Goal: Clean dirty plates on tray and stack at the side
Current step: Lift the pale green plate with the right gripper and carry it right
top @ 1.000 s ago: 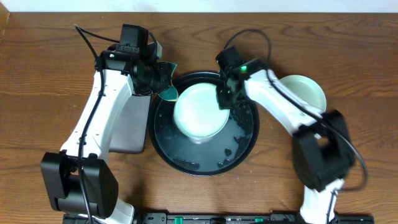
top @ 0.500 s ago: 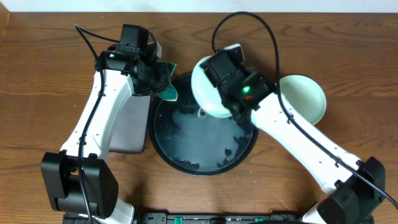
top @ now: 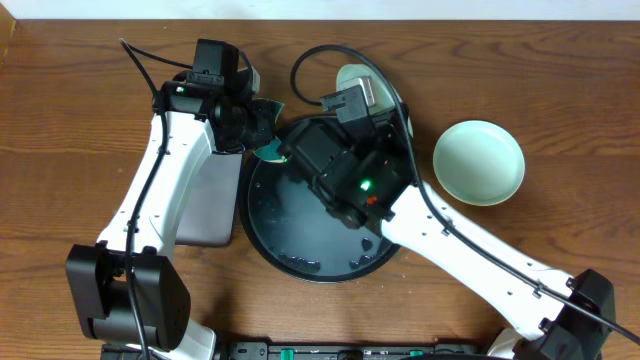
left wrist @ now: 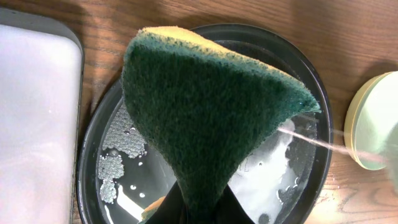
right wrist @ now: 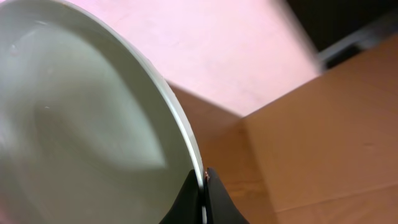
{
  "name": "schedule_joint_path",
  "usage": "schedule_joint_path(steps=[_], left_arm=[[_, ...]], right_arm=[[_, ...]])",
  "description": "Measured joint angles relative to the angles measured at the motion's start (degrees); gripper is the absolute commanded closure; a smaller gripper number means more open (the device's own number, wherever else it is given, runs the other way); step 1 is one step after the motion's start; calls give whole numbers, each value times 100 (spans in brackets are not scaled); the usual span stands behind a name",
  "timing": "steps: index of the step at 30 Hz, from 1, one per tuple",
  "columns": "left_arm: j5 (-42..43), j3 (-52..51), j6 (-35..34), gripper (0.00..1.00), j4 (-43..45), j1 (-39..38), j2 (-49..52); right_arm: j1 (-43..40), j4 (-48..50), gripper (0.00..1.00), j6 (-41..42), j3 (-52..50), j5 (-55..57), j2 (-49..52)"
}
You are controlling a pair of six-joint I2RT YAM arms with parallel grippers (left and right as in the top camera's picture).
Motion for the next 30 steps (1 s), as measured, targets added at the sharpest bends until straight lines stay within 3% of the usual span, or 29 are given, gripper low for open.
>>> schedule_joint_path(steps=[6, 16, 23, 30], left_arm=[[0, 0, 0, 92, 0, 0, 0], [0, 0, 0, 92, -33, 0, 0], [0, 0, 0, 92, -39, 0, 0], [-9, 0, 0, 93, -39, 0, 0]], right_arm=[[236, 57, 99, -57, 0, 977, -63], [289, 177, 99, -94, -2, 1196, -341], [-186, -76, 99, 4, -4, -804, -354], [-1856, -33, 99, 214, -256, -4144, -348]])
